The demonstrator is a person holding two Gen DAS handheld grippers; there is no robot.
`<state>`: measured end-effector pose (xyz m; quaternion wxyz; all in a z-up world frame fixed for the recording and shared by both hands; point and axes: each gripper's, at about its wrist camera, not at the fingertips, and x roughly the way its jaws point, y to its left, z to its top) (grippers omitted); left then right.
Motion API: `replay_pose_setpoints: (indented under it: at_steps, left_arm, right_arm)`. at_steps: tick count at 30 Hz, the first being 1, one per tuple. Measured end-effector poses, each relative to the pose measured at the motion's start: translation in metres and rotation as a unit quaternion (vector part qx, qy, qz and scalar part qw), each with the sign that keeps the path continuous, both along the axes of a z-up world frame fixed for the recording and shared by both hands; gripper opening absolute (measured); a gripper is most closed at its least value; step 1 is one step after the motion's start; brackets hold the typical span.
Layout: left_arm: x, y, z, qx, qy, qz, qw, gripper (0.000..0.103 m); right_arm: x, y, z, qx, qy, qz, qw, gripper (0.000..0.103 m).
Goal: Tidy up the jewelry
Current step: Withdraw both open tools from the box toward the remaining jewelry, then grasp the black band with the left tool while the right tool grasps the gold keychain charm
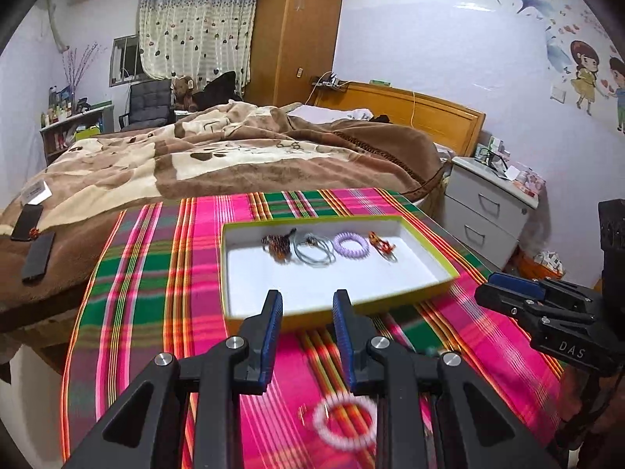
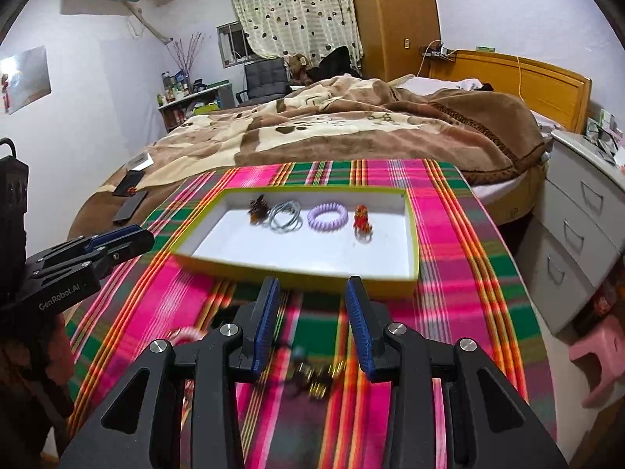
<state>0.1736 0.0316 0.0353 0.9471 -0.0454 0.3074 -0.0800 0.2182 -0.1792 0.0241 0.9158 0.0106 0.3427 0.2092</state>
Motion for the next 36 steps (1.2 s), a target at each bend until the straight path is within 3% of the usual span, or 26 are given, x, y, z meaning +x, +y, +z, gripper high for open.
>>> replay_pose_setpoints:
  at_steps: [8, 17, 28, 36]
  left_arm:
    - [-0.05, -0.005, -0.009, 0.0, 0.005, -0.006, 1.0, 0.026]
    - [-0.078, -0.015, -0.014, 0.001, 0.009, -0.021, 0.9997, 0.026]
    - [-0.076, -0.023, -0.023, 0.001, 0.021, -0.03, 0.9993, 0.026]
    - [-0.052, -0.026, -0.034, 0.006, 0.042, -0.029, 0.9987, 0.026]
  right_arm:
    - [-0.046, -0.013, -0.011, 0.005, 0.013, -0.01, 1.0, 0.036]
    - [-0.075, -0.021, -0.018, 0.002, 0.017, -0.018, 1.0, 0.036]
    - [-0.078, -0.025, -0.027, 0.003, 0.029, -0.025, 0.999, 0.036]
    - [-0.056, -0.02, -0.04, -0.011, 0.049, -0.026, 0.998, 0.036]
